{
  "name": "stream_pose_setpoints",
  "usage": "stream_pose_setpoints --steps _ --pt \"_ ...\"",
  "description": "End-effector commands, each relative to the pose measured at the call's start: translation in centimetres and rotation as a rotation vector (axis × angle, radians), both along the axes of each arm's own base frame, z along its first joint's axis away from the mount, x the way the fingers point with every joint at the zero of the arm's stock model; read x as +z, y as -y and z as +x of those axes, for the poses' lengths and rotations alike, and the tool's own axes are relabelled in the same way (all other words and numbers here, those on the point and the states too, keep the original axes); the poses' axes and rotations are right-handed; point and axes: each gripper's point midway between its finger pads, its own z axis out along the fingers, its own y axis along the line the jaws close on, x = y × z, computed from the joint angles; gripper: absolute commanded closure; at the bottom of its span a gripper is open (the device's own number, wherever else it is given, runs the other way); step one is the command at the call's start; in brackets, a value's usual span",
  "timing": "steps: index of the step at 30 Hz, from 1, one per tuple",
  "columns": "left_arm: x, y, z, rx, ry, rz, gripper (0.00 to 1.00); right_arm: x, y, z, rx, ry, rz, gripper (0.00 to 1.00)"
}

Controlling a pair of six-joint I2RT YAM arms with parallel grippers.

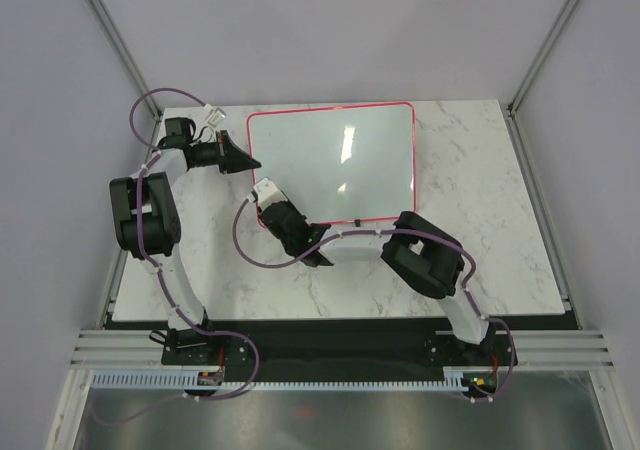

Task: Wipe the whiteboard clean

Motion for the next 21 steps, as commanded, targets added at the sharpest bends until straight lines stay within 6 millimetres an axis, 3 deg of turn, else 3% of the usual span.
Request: stream_pose_setpoints --steps 1,3,6,10,14,16,17,19,20,21 --pt "1.3 -0.5 2.6 0.009 0.357 0.153 0.98 -1.7 9.6 2.2 -0.241 0.008 -0.184 1.00" --pt "1.3 -0.5 2.6 0.012 0.359 0.157 0.98 -1.8 12.7 2.2 -0.303 -0.006 -0.178 1.00" --pt "1.4 -0.6 2.6 0.012 0.363 0.160 0.98 -1.3 15.1 2.2 -0.344 -0.020 -0.142 1.00" --pt "1.6 -0.6 2.5 0.013 0.370 0.163 0.98 -0.1 15.6 2.9 -0.358 -0.002 -0.125 1.00" --pt "1.7 -0.6 2.5 0.014 0.373 0.165 0.98 1.5 11.4 4.3 -0.260 -0.008 -0.037 1.00" --pt "1.8 -0.6 2.5 0.015 0.375 0.171 0.98 4.5 8.9 6.5 -0.224 0.044 -0.014 1.00" --pt "1.7 -0.6 2.4 0.017 0.375 0.173 0.98 6.8 6.4 8.2 -0.198 0.070 0.042 1.00" --pt "1.8 -0.7 2.5 0.021 0.375 0.180 0.98 7.8 4.8 9.6 -0.176 0.066 0.008 1.00" --pt "2.0 -0.6 2.5 0.020 0.380 0.180 0.98 9.3 2.8 10.9 -0.155 0.088 0.035 1.00" --pt "2.0 -0.7 2.5 0.024 0.383 0.187 0.98 9.3 2.3 11.4 -0.152 0.091 0.020 1.00"
